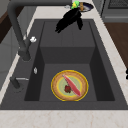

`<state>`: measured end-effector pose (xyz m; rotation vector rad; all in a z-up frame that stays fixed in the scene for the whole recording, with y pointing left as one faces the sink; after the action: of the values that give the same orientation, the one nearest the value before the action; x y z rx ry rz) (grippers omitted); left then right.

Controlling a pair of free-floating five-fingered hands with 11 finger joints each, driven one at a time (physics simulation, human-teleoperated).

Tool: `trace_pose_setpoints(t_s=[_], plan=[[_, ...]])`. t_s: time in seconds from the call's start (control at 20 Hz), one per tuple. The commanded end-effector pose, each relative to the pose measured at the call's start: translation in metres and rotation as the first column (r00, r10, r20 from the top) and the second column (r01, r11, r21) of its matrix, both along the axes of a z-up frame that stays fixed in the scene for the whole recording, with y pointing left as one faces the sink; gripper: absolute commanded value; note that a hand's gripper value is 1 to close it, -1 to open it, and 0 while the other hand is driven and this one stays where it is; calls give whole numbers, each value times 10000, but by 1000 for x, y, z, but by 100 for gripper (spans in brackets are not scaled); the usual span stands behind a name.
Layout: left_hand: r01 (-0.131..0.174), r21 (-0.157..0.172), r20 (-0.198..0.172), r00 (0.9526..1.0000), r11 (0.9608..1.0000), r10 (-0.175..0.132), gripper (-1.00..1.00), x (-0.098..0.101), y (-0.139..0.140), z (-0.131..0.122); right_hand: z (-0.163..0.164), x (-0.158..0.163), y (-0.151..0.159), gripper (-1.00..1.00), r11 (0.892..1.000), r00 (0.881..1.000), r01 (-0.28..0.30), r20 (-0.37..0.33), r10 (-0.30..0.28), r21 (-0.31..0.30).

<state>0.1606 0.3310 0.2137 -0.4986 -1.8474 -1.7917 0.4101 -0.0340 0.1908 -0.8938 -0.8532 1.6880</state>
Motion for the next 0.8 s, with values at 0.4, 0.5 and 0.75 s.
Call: trace_pose_setpoints(t_s=[0.4, 0.5, 0.75], plan=[[0, 0, 0, 10000, 10000, 0, 0, 0, 0, 0, -17, -15, 3, -100, 9998, 9997, 214, -74, -214, -13], [0, 0, 0, 10000, 10000, 0, 0, 0, 0, 0, -18, -17, 3, -100, 9997, 9997, 223, -23, -223, 27], [0, 0, 0, 10000, 10000, 0, 0, 0, 0, 0, -17, -19, -6, -100, 9996, 9997, 217, 57, -219, 205]])
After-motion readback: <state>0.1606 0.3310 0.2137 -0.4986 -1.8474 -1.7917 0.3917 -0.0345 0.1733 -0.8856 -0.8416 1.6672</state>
